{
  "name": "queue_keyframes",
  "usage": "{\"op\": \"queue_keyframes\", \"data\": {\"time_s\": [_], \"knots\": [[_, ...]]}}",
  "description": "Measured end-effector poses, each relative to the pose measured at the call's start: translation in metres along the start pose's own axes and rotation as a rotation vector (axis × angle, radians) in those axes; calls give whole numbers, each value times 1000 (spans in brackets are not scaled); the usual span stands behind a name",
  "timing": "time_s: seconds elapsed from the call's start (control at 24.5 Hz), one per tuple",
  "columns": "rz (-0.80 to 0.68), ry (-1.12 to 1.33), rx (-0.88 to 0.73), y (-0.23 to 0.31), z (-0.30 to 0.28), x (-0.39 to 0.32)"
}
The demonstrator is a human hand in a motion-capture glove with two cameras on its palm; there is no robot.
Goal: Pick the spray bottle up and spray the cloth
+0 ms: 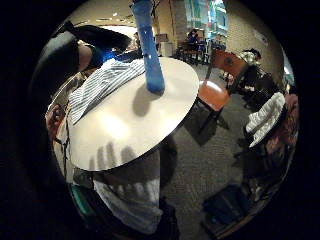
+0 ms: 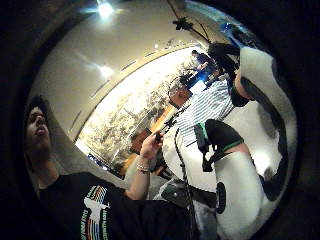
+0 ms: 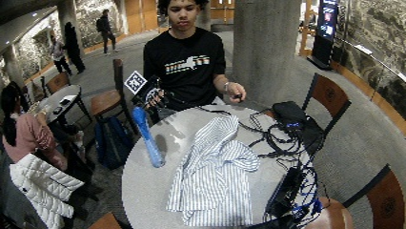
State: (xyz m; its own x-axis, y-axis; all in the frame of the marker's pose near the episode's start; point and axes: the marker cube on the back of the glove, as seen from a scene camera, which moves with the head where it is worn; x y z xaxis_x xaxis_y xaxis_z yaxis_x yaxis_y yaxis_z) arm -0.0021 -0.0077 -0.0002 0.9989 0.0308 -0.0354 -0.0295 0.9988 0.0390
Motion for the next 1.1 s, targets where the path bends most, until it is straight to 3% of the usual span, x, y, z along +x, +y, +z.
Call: {"op": "queue_keyframes", "data": {"time_s": [0.53,0.78,1.1], "knots": [[27,108,6,-3,-3,-3],[122,-119,33,3,-9,3],[339,-336,215,-5,-19,27]]}}
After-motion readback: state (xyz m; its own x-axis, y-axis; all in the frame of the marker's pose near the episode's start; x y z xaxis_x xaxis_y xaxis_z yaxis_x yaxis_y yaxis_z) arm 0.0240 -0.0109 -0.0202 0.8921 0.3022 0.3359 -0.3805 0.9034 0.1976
